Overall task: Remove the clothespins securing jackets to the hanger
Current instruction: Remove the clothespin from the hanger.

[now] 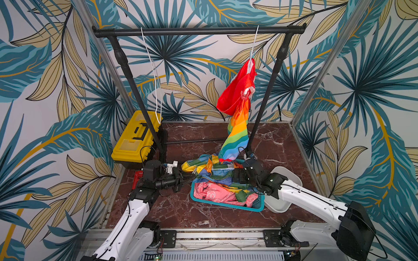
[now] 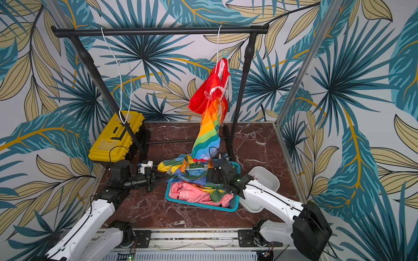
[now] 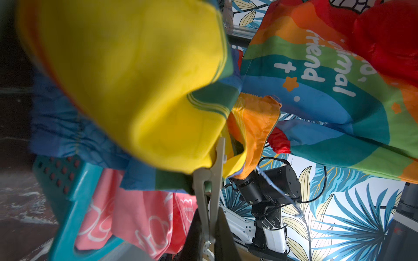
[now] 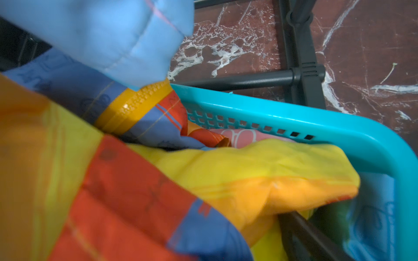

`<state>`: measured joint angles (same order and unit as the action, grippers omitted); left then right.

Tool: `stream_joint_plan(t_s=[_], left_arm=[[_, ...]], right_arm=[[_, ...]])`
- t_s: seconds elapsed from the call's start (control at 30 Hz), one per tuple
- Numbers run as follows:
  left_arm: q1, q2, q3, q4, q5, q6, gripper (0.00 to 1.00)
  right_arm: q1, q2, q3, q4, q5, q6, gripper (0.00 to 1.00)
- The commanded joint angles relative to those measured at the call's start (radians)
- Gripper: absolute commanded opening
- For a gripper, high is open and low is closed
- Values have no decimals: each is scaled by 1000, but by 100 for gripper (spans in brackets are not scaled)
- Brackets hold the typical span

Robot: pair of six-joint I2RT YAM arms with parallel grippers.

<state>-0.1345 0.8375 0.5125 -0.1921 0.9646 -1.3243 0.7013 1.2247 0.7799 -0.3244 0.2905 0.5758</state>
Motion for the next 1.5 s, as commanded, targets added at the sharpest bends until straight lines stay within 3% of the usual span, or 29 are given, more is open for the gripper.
stream_joint_plan(t_s=[0.0, 0.17, 0.33, 0.5, 0.77, 0.9, 1.03, 1.17, 1.23, 1.37, 1.47], left_arm=[[18, -17, 45, -40, 63, 57, 0], [24, -36, 83, -148, 84, 129, 0], [24, -54, 128, -153, 124, 162, 0], [4, -55, 200, -156, 110, 243, 0], [-252, 5, 344, -159, -15, 410, 0], [-328, 45, 422, -172, -39, 492, 0], [-446, 71, 510, -172, -28, 583, 0], [-553, 112, 572, -175, -91, 670, 0], [-621, 158, 620, -226, -176, 748, 0], [-797, 282, 724, -360, -503, 948, 0], [-872, 380, 776, -357, -666, 981, 0]], right_arm=[[-24, 24, 15, 6, 16, 30, 100], [-55, 41, 13, 22, -18, 44, 99], [-64, 34, 25, 1, -17, 47, 100], [-66, -33, 41, -29, -91, 32, 100], [-163, -221, 160, -411, -297, -9, 99], [-240, -328, 203, -543, -345, -11, 99], [-310, -428, 211, -503, -413, 11, 100], [-321, -394, 270, -459, -491, 19, 100], [-319, -374, 307, -450, -511, 21, 99], [-319, -378, 338, -379, -581, 54, 100], [-319, -380, 335, -316, -645, 98, 100]])
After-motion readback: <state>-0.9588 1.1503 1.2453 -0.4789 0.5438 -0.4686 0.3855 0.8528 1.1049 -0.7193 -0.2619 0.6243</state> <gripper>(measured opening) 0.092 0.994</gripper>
